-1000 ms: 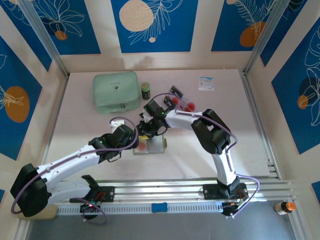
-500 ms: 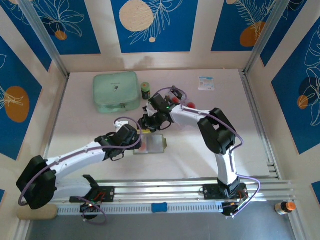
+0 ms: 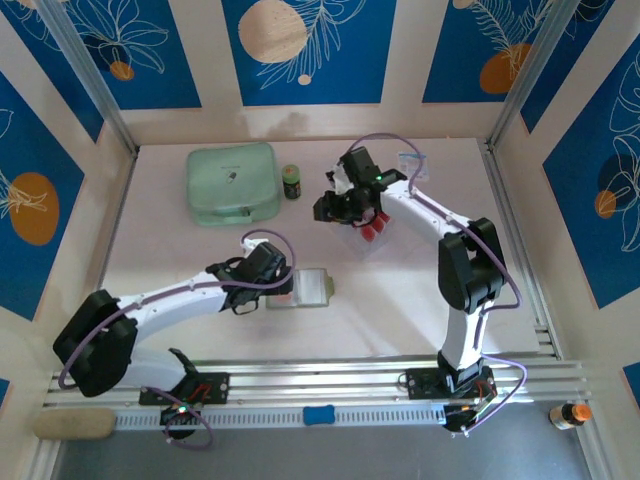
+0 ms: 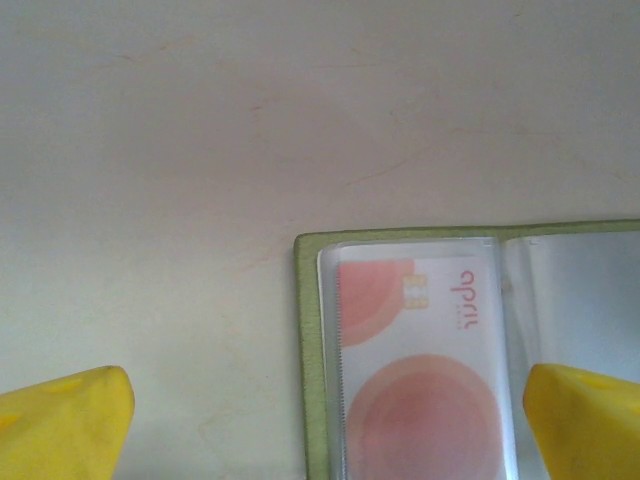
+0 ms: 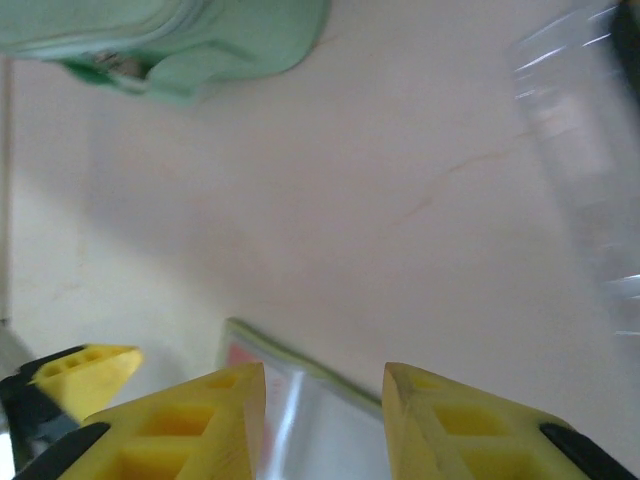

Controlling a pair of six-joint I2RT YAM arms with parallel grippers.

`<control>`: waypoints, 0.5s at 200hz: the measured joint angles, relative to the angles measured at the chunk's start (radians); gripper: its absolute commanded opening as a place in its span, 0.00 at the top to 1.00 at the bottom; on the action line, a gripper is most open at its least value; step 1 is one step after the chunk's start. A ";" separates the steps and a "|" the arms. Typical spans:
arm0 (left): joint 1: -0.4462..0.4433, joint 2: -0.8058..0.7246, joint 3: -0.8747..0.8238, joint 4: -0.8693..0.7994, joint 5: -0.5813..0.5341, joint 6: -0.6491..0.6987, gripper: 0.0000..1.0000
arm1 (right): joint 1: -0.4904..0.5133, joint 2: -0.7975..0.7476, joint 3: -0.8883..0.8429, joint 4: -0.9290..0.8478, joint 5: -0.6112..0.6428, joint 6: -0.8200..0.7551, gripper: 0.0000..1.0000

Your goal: Put the credit cards into the card holder

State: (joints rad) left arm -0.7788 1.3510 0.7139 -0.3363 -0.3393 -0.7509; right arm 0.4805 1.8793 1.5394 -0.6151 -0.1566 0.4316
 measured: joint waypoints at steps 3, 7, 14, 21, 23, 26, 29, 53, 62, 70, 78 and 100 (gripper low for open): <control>0.000 0.004 0.002 0.003 0.000 0.000 0.00 | -0.005 0.000 0.004 -0.008 0.013 -0.012 0.65; 0.000 0.008 0.003 0.006 0.002 0.000 0.00 | -0.011 0.000 0.008 -0.021 0.031 -0.025 0.65; 0.000 0.015 0.004 0.010 0.003 0.000 0.00 | -0.020 0.000 0.013 -0.041 0.059 -0.047 0.65; 0.000 0.022 0.005 0.012 0.006 0.000 0.00 | -0.028 0.000 0.015 -0.062 0.091 -0.071 0.65; 0.000 0.024 0.005 0.013 0.007 -0.001 0.00 | -0.031 0.000 0.015 -0.068 0.101 -0.078 0.65; 0.000 0.026 0.005 0.014 0.007 -0.001 0.00 | -0.032 0.000 0.015 -0.075 0.111 -0.085 0.66; 0.000 0.028 0.005 0.015 0.008 -0.001 0.00 | -0.034 0.000 0.015 -0.083 0.126 -0.095 0.66; 0.000 0.039 0.005 0.016 0.011 -0.003 0.00 | -0.040 0.000 0.020 -0.144 0.226 -0.157 0.67; 0.000 0.040 0.005 0.015 0.013 -0.003 0.00 | -0.039 0.000 0.026 -0.163 0.263 -0.179 0.68; 0.000 0.040 0.005 0.016 0.015 -0.003 0.00 | -0.039 0.000 0.032 -0.175 0.291 -0.196 0.68; 0.000 0.040 0.005 0.016 0.016 -0.003 0.00 | -0.039 0.001 0.038 -0.186 0.318 -0.209 0.69; 0.000 0.040 0.005 0.016 0.018 -0.003 0.00 | -0.037 0.012 0.056 -0.206 0.392 -0.245 0.70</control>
State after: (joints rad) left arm -0.7788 1.3914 0.7189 -0.3202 -0.3218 -0.7540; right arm 0.4438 1.8915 1.5959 -0.8207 0.2356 0.1867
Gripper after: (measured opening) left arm 0.998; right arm 0.300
